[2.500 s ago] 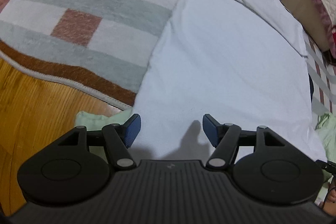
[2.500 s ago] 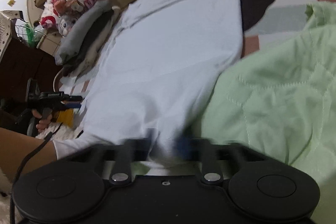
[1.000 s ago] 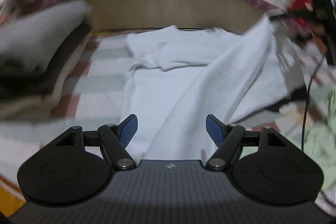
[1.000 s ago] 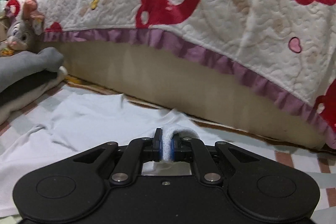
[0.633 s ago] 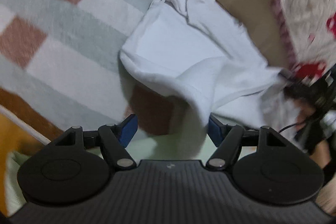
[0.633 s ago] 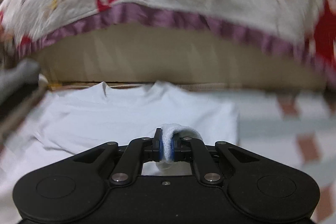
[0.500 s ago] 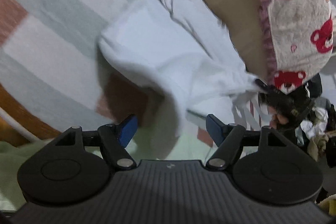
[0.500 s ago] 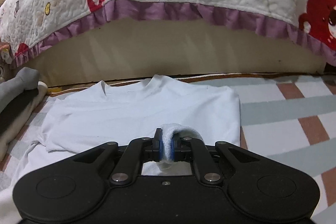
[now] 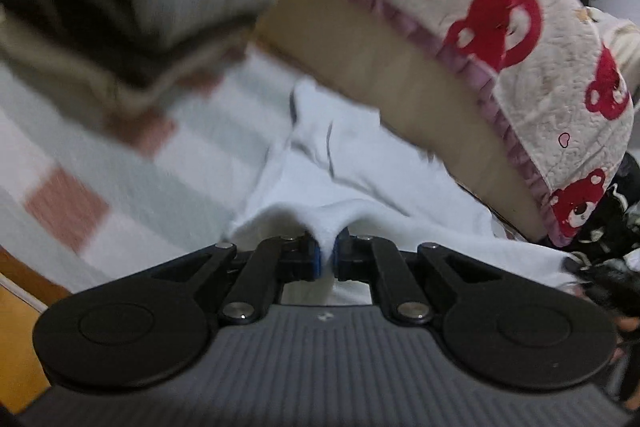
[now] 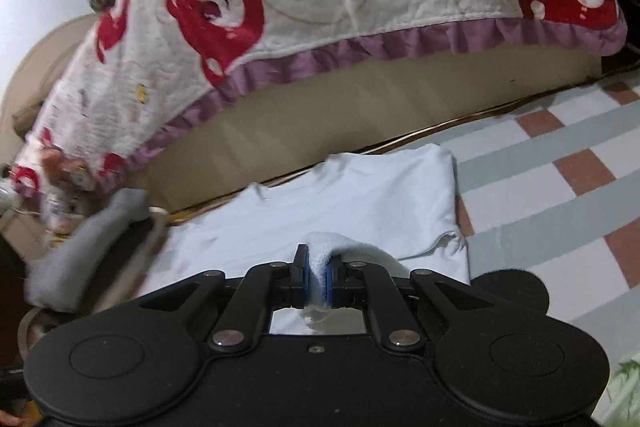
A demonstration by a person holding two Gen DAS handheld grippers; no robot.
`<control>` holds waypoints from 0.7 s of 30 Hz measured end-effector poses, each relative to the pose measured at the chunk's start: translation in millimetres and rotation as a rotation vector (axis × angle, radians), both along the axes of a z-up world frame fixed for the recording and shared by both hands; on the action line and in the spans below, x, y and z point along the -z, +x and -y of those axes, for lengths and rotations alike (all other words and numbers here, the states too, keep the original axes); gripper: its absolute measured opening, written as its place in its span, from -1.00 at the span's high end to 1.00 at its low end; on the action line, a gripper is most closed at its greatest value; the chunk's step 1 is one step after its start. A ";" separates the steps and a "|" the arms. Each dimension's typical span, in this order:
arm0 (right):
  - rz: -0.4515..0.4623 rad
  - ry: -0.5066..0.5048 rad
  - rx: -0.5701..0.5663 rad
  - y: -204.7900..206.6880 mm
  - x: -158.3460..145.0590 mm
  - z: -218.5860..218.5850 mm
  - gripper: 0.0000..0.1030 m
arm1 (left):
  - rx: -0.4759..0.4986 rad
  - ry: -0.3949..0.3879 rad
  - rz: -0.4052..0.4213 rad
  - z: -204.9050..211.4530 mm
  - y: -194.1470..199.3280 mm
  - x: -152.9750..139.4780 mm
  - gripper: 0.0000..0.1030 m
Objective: Fold clothes
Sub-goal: 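Grasp the hem with the right tool while the left tool grasps the hem, then lift the hem with both tools, fold it toward the collar, release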
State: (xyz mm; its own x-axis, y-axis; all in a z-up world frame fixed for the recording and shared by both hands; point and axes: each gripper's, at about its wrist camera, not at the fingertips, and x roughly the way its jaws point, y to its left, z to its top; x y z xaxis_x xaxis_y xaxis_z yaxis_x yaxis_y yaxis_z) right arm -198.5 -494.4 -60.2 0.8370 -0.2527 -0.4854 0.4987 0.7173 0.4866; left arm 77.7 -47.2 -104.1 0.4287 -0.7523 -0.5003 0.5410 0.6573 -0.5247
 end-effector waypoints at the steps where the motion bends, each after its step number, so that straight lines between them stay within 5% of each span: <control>1: 0.020 0.028 -0.014 -8.4 -6.7 0.9 0.82 | -0.008 -0.012 0.020 -5.1 -6.6 -6.3 0.89; 3: 0.057 0.070 -0.041 -25.8 -21.0 -1.7 0.82 | -0.026 -0.059 0.033 -16.0 -15.0 -18.6 0.89; 6: 0.075 0.006 -0.094 -49.1 -44.2 -14.2 0.82 | -0.050 -0.108 0.064 -17.1 -18.0 -36.8 0.89; 12: 0.075 -0.061 -0.118 -50.8 -56.7 10.0 0.82 | -0.090 -0.027 0.061 23.1 11.0 -38.2 0.89; 18: -0.044 -0.063 -0.220 1.2 -62.4 71.3 0.82 | -0.077 0.114 0.169 82.8 44.5 -47.0 0.89; 21: -0.209 -0.036 -0.279 48.4 -65.6 110.1 0.82 | -0.061 0.174 0.195 122.4 65.2 -49.3 0.89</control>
